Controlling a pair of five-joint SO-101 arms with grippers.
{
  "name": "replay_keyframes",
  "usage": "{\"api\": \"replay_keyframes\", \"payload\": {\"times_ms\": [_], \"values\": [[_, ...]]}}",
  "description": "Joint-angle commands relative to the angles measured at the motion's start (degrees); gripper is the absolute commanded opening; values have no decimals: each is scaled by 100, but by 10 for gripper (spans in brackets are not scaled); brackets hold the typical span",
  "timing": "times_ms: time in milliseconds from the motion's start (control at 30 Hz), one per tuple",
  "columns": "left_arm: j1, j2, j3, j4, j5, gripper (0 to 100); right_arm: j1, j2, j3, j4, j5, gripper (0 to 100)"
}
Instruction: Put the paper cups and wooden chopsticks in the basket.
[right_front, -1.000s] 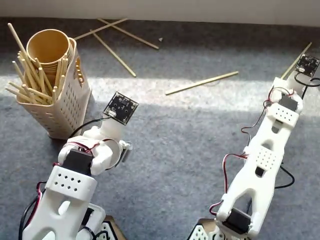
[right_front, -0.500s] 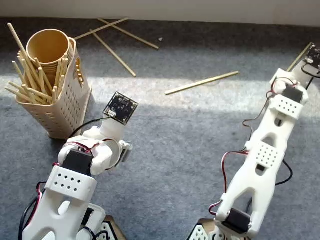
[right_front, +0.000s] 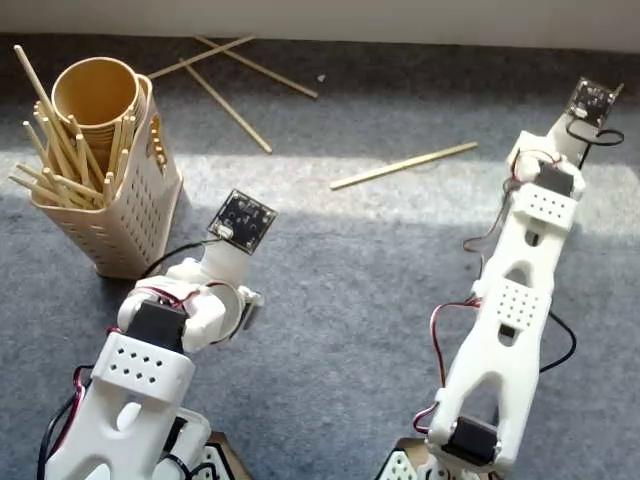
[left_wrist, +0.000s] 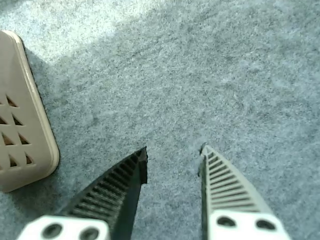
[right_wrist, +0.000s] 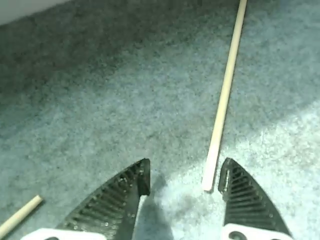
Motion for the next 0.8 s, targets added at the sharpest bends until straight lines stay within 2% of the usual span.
{"api": "replay_keyframes", "payload": {"times_ms": [0,300,500,767], "values": [[31,4,101,-97,-53,193,84,4,-488,-242,316,231],[22,4,215,-62,-53,193,-57,119,-418,-277,642,224],[22,4,215,-70,-53,193,-22,391,-444,-629,607,29],[22,4,224,-97,-53,194,-22,479,-479,-479,598,6]]}}
